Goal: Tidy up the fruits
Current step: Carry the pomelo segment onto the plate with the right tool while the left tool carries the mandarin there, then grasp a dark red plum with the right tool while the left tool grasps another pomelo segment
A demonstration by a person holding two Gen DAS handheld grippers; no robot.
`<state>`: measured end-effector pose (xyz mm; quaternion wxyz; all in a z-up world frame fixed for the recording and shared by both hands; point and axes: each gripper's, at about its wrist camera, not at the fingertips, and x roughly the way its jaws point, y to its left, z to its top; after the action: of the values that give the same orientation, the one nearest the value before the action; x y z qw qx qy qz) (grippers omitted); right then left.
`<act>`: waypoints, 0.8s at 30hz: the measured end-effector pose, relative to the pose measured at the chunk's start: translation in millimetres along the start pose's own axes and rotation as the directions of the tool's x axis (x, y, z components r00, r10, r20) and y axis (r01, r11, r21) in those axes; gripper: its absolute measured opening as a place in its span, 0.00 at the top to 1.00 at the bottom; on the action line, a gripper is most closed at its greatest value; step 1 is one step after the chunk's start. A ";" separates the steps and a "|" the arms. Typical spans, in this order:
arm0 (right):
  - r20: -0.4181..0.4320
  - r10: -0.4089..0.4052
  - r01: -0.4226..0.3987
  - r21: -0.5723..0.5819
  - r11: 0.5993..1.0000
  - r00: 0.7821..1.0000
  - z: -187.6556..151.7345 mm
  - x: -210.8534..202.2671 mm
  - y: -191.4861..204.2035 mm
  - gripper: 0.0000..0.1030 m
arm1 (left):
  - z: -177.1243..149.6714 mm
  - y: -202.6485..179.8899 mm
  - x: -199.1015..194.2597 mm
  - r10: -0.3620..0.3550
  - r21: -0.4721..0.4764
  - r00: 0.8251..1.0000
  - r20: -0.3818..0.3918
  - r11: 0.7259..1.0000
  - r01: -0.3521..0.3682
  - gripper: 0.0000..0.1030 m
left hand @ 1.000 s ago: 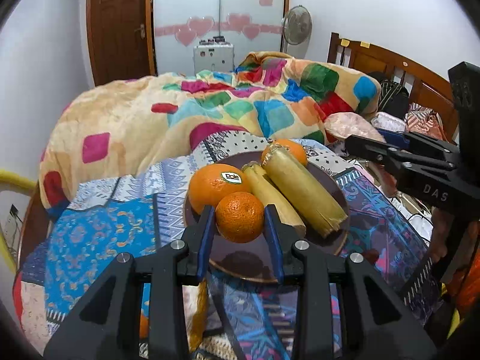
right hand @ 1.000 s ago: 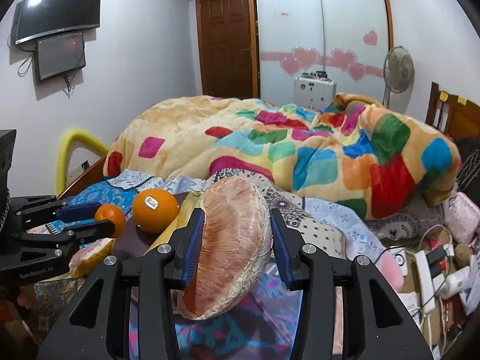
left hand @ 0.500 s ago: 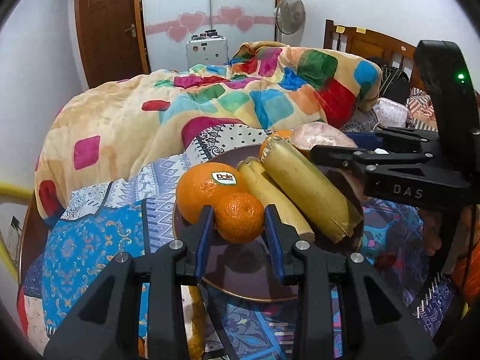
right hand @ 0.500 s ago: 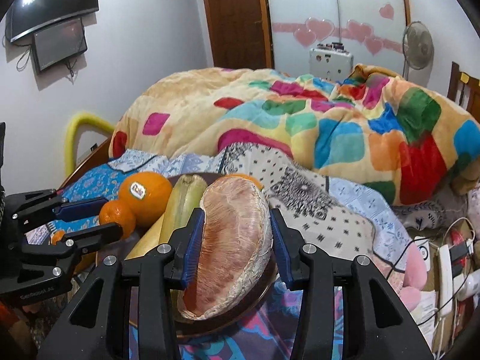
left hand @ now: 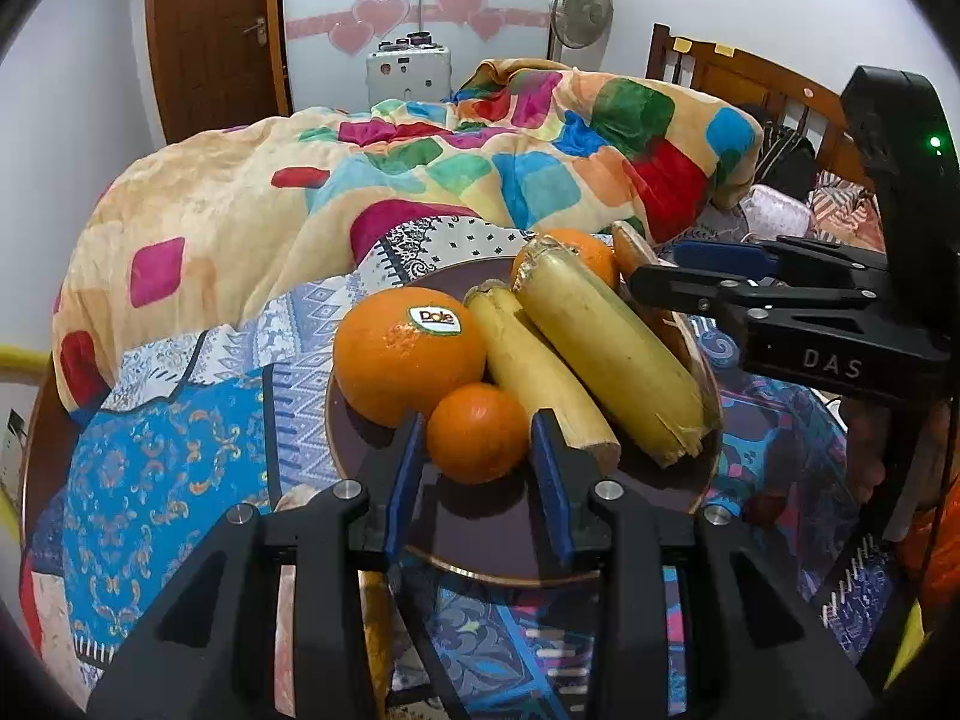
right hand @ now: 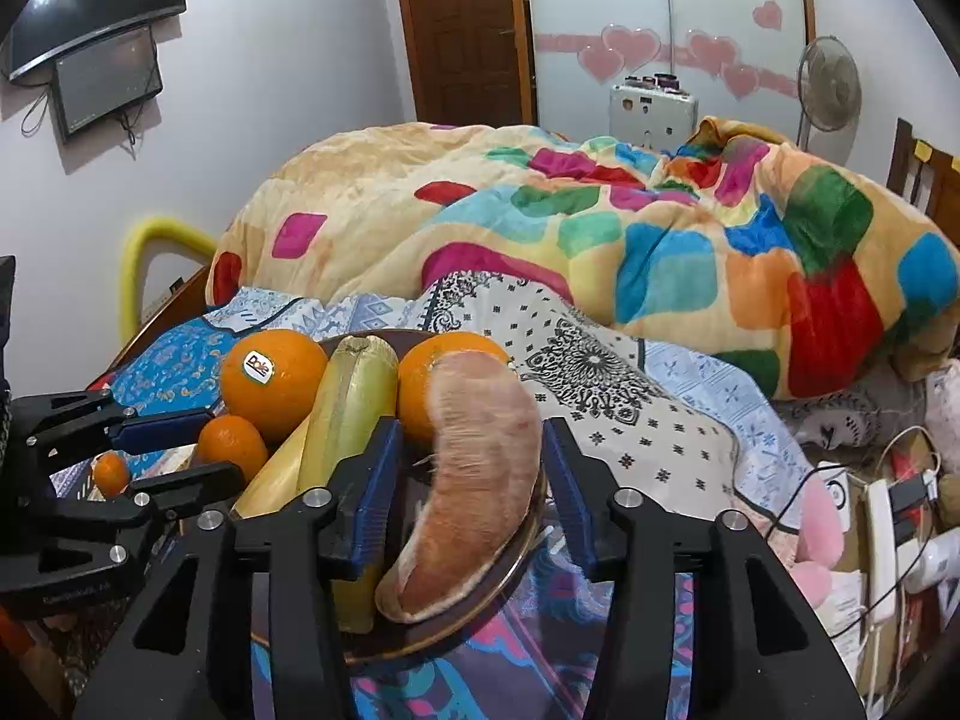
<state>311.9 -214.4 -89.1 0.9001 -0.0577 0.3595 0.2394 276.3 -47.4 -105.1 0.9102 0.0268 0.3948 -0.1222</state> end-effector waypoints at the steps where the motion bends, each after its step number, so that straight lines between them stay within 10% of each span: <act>1: 0.007 -0.009 0.009 -0.003 1.000 1.000 -0.6 -3.4 0.7 0.54 | -1.3 0.6 -3.1 0.001 -0.001 1.000 0.003 1.000 -0.001 0.65; 15: 0.083 -0.039 0.042 -0.029 0.999 0.996 -17.6 -55.0 22.1 0.52 | -25.8 30.1 -79.3 0.079 -0.028 0.994 0.075 0.997 -0.077 0.48; 24: 0.036 -0.069 0.071 -0.059 0.996 0.997 -56.8 -59.4 27.0 0.51 | -55.9 47.6 -74.0 0.070 -0.048 0.997 -0.019 0.996 -0.071 0.47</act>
<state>226.7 -229.5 -88.9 0.9118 -0.0934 0.3345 0.2193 199.3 21.7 -92.1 0.9109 0.0199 0.4043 -0.0801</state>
